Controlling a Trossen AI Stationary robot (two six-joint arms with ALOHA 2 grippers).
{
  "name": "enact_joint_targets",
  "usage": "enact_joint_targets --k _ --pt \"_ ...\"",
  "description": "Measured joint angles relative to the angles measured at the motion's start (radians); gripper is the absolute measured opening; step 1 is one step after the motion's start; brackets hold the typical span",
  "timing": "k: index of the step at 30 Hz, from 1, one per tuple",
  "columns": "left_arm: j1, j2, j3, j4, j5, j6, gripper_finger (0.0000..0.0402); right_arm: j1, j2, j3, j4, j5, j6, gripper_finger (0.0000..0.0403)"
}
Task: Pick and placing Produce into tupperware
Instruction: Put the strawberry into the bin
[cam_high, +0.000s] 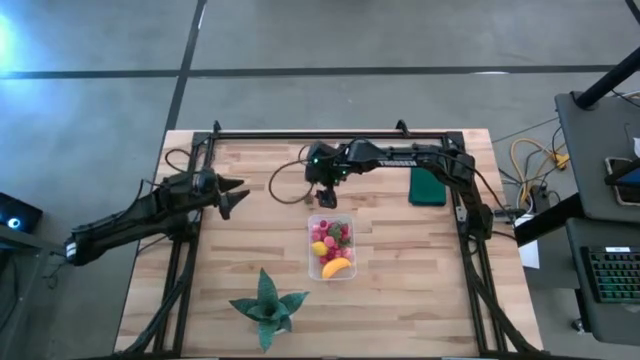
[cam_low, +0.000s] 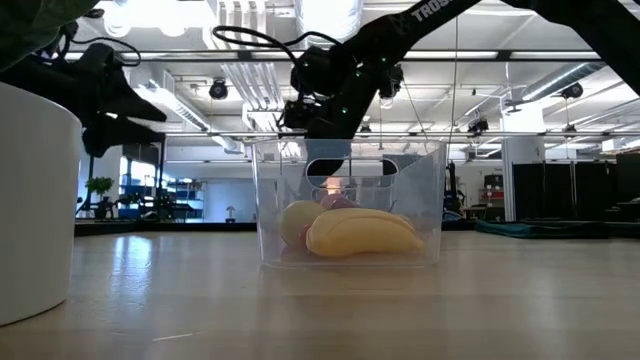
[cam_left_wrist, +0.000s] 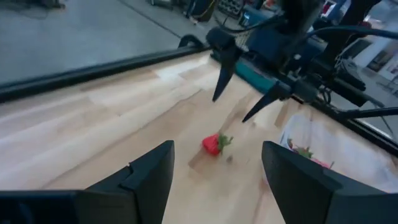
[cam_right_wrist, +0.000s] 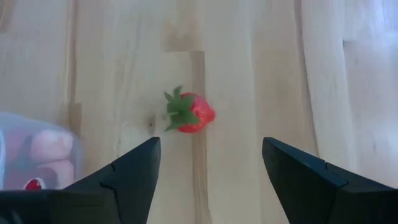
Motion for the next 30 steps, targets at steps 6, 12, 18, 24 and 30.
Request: enact_joint_targets --k 6,12,18,24,30 --pt "-0.003 -0.034 -0.004 -0.108 0.003 -0.117 0.0228 0.021 0.006 -0.012 0.025 0.017 -0.074 0.0274" --pt "-0.004 -0.049 -0.004 -0.116 -0.028 -0.127 0.0228 0.023 0.038 -0.015 0.028 0.015 -0.113 0.0279" --pt "-0.027 -0.043 -0.004 -0.136 -0.172 -0.13 0.02 0.025 0.043 -0.015 0.025 0.007 -0.136 0.0277" --pt "-0.063 -0.044 -0.004 -0.138 -0.186 -0.154 0.0159 0.046 0.055 -0.015 0.03 0.0 -0.192 0.0281" --pt "-0.079 -0.045 -0.005 -0.138 -0.035 -0.259 0.0151 0.046 0.063 -0.014 0.061 0.0 -0.174 0.0281"
